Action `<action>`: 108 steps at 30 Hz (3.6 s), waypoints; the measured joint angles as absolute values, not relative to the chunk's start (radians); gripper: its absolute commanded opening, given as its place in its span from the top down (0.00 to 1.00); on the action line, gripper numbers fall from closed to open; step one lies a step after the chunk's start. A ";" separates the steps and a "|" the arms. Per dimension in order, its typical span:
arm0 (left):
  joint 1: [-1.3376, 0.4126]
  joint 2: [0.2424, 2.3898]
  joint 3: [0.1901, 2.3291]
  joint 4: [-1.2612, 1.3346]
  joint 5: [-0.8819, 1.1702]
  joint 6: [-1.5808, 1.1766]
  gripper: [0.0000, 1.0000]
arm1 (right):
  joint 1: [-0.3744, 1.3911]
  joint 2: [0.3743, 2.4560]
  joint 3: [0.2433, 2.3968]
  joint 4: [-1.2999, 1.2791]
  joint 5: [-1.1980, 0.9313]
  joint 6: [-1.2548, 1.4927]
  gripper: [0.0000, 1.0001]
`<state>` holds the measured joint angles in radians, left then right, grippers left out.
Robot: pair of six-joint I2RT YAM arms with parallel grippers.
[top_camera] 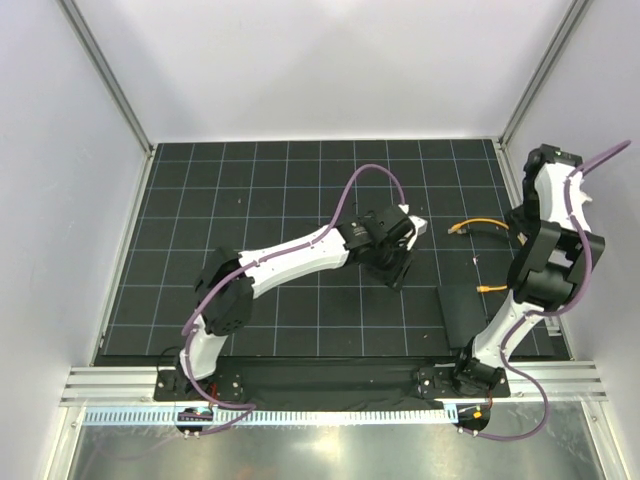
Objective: Pull the plug from the switch port
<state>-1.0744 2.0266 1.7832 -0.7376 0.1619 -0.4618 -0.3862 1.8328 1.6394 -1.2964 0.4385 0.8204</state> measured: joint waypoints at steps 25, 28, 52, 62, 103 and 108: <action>-1.161 2.239 1.993 -0.667 -0.088 -0.463 0.64 | -0.168 1.991 1.484 -1.334 0.500 1.057 0.54; -1.161 2.250 1.993 -0.653 -0.084 -0.462 0.64 | -0.170 1.998 1.464 -1.335 0.509 1.057 0.58; -1.182 2.340 2.079 -0.564 0.025 -0.435 0.67 | -0.170 2.067 1.384 -1.335 0.524 1.042 0.55; -1.172 2.341 2.078 -0.609 -0.022 -0.400 0.67 | -0.170 2.077 1.377 -1.353 0.489 1.042 0.55; -1.082 2.367 2.055 -0.509 0.335 -0.711 0.49 | -0.432 1.311 0.822 -0.852 -0.099 0.531 0.15; -1.082 2.432 2.111 -0.533 0.335 -0.802 0.48 | -0.466 1.310 0.809 -0.776 -0.107 0.522 0.15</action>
<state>-1.0817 2.4321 2.1109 -0.5335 0.3351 -0.8017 -0.4656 1.3098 0.8085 -0.7757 -0.1074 0.5224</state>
